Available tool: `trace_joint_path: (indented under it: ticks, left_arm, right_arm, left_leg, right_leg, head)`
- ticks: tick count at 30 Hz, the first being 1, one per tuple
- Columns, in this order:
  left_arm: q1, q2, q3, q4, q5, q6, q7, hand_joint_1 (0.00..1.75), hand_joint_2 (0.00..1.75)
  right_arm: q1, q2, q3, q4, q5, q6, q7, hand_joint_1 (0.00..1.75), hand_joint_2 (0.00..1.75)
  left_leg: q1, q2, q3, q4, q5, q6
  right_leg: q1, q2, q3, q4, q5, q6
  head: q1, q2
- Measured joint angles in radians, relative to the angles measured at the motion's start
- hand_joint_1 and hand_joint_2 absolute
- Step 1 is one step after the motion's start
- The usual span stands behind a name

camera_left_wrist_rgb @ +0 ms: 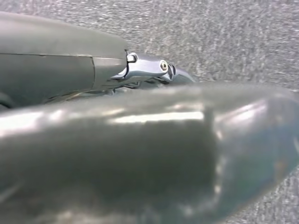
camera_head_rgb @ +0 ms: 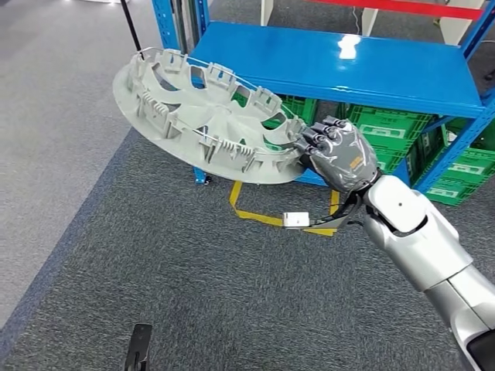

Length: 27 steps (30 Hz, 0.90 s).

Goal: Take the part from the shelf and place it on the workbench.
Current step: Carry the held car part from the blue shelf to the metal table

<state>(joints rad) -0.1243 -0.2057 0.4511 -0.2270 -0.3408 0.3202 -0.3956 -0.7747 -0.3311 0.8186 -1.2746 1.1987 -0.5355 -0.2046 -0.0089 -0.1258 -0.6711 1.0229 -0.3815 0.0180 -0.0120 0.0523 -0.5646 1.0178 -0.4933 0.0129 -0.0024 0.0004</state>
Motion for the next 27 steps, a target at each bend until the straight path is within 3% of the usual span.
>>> trace_joint_path:
  ticks: [2, 4, 6, 7, 8, 10, 12, 13, 15, 16, 18, 20, 22, 23, 24, 26, 27]
  left_arm:
    - [0.003, 0.000, 0.000, 0.000, 0.000, 0.001, 0.000, 0.00, 0.00]
    - [0.000, -0.001, 0.000, 0.000, 0.000, 0.002, 0.000, 0.00, 0.00]
    - [-0.002, -0.001, 0.000, 0.000, -0.001, 0.002, 0.000, 0.00, 0.00]
    - [-0.001, -0.001, 0.000, 0.000, -0.001, 0.002, 0.000, 0.00, 0.00]
    - [-0.001, -0.001, 0.000, 0.000, -0.001, 0.001, 0.000, 0.00, 0.00]
    - [-0.002, -0.001, 0.000, 0.000, -0.001, 0.001, 0.000, 0.00, 0.00]
    - [-0.004, -0.001, 0.000, 0.000, -0.001, 0.002, 0.000, 0.00, 0.00]
    - [-0.005, -0.001, 0.000, 0.000, -0.001, 0.002, 0.000, 0.00, 0.00]
    - [-0.003, -0.002, 0.000, 0.000, 0.000, 0.002, 0.000, 0.00, 0.00]
    - [-0.002, -0.002, 0.000, 0.000, 0.000, 0.002, 0.000, 0.00, 0.00]
    - [-0.004, -0.002, 0.000, 0.000, 0.000, 0.003, -0.001, 0.00, 0.00]
    - [-0.007, -0.003, 0.000, 0.000, 0.001, 0.003, -0.001, 0.00, 0.00]
    - [-0.007, -0.004, 0.000, 0.000, 0.002, 0.003, -0.001, 0.00, 0.00]
    - [-0.006, -0.004, 0.000, 0.000, 0.003, 0.004, -0.001, 0.00, 0.00]
    - [-0.006, -0.004, 0.000, 0.000, 0.004, 0.004, -0.002, 0.00, 0.00]
    - [-0.005, -0.004, 0.001, 0.000, 0.006, 0.004, -0.005, 0.00, 0.00]
    - [-0.005, -0.004, 0.001, 0.000, 0.007, 0.004, -0.006, 0.00, 0.00]
  right_arm:
    - [-0.006, 0.007, 0.004, 0.001, 0.002, 0.006, -0.001, 1.75, 1.75]
    - [-0.010, 0.009, 0.006, 0.003, 0.003, 0.010, -0.002, 1.75, 1.75]
    - [-0.011, 0.010, 0.006, 0.005, 0.003, 0.012, -0.002, 1.75, 1.75]
    - [-0.011, 0.011, 0.007, 0.006, 0.003, 0.012, -0.002, 1.75, 1.75]
    - [-0.011, 0.012, 0.008, 0.006, 0.003, 0.012, -0.002, 1.75, 1.75]
    - [-0.013, 0.013, 0.009, 0.007, 0.004, 0.012, -0.003, 1.75, 1.75]
    - [-0.020, 0.014, 0.009, 0.007, 0.004, 0.012, -0.003, 1.75, 1.75]
    - [-0.023, 0.015, 0.010, 0.007, 0.003, 0.012, -0.003, 1.75, 1.75]
    - [-0.027, 0.019, 0.013, 0.008, 0.003, 0.013, -0.002, 1.75, 1.75]
    - [-0.028, 0.021, 0.014, 0.008, 0.003, 0.014, -0.002, 1.75, 1.75]
    - [-0.033, 0.024, 0.016, 0.012, 0.003, 0.019, -0.002, 1.75, 1.75]
    - [-0.038, 0.024, 0.021, 0.017, 0.003, 0.023, -0.002, 1.75, 1.75]
    - [-0.039, 0.024, 0.030, 0.021, 0.003, 0.026, -0.002, 1.75, 1.75]
    - [-0.039, 0.025, 0.035, 0.022, 0.003, 0.026, -0.002, 1.75, 1.75]
    - [-0.040, 0.025, 0.038, 0.023, 0.004, 0.027, -0.002, 1.75, 1.75]
    - [-0.042, 0.025, 0.041, 0.024, 0.005, 0.026, 0.001, 1.75, 1.75]
    - [-0.044, 0.026, 0.043, 0.024, 0.006, 0.026, 0.004, 1.75, 1.75]
  left_leg:
    - [-0.004, 0.034, -0.014, 0.029, -0.022, -0.012]
    - [-0.003, 0.091, -0.057, 0.135, -0.086, -0.025]
    - [0.008, 0.113, -0.104, 0.257, -0.137, -0.036]
    - [0.014, 0.117, -0.109, 0.279, -0.139, -0.041]
    - [0.018, 0.121, -0.095, 0.260, -0.124, -0.044]
    - [0.021, 0.147, -0.025, 0.133, -0.068, -0.046]
    - [0.013, 0.178, 0.027, 0.026, -0.038, -0.035]
    - [0.009, 0.184, 0.033, 0.008, -0.039, -0.027]
    - [0.003, 0.166, 0.028, 0.005, -0.038, -0.010]
    - [0.003, 0.155, 0.029, 0.001, -0.035, -0.002]
    - [0.005, 0.134, 0.032, -0.008, -0.028, 0.012]
    - [0.004, 0.112, 0.032, -0.011, -0.025, 0.021]
    - [0.000, 0.085, 0.031, -0.010, -0.024, 0.025]
    - [-0.001, 0.070, 0.031, -0.009, -0.024, 0.026]
    - [-0.001, 0.055, 0.031, -0.007, -0.024, 0.026]
    - [-0.001, 0.028, 0.027, 0.000, -0.024, 0.023]
    - [0.000, 0.016, 0.020, 0.004, -0.023, 0.019]
  right_leg:
    - [-0.005, -0.024, 0.002, -0.008, 0.009, -0.006]
    - [-0.007, -0.049, 0.003, -0.011, 0.013, -0.009]
    - [-0.007, -0.077, 0.002, -0.011, 0.013, -0.009]
    - [-0.008, -0.091, 0.002, -0.010, 0.012, -0.009]
    - [-0.008, -0.103, 0.003, -0.010, 0.012, -0.008]
    - [-0.008, -0.128, 0.004, -0.009, 0.009, -0.003]
    - [-0.003, -0.148, 0.003, -0.007, 0.005, 0.007]
    - [0.000, -0.158, 0.002, -0.006, 0.004, 0.013]
    - [0.000, -0.178, 0.004, -0.010, 0.003, 0.024]
    - [-0.002, -0.176, 0.003, -0.007, -0.003, 0.029]
    - [-0.005, -0.134, -0.022, 0.045, -0.041, 0.032]
    - [-0.004, -0.076, -0.086, 0.174, -0.103, 0.029]
    - [-0.002, -0.056, -0.140, 0.273, -0.126, 0.025]
    - [-0.002, -0.052, -0.144, 0.271, -0.109, 0.023]
    - [-0.002, -0.048, -0.127, 0.229, -0.075, 0.020]
    - [-0.005, -0.006, -0.068, 0.098, -0.007, 0.013]
    - [-0.007, 0.017, -0.045, 0.048, 0.009, 0.012]
  head:
    - [-0.005, 0.000]
    - [-0.012, 0.000]
    - [-0.014, 0.000]
    - [-0.014, 0.000]
    - [-0.014, 0.000]
    - [-0.014, 0.000]
    - [-0.014, 0.000]
    - [-0.014, 0.000]
    - [-0.014, 0.000]
    - [-0.013, 0.000]
    - [-0.009, 0.000]
    - [-0.006, 0.000]
    - [-0.005, 0.000]
    - [-0.005, 0.000]
    - [-0.005, 0.000]
    - [-0.005, 0.000]
    - [-0.006, 0.000]
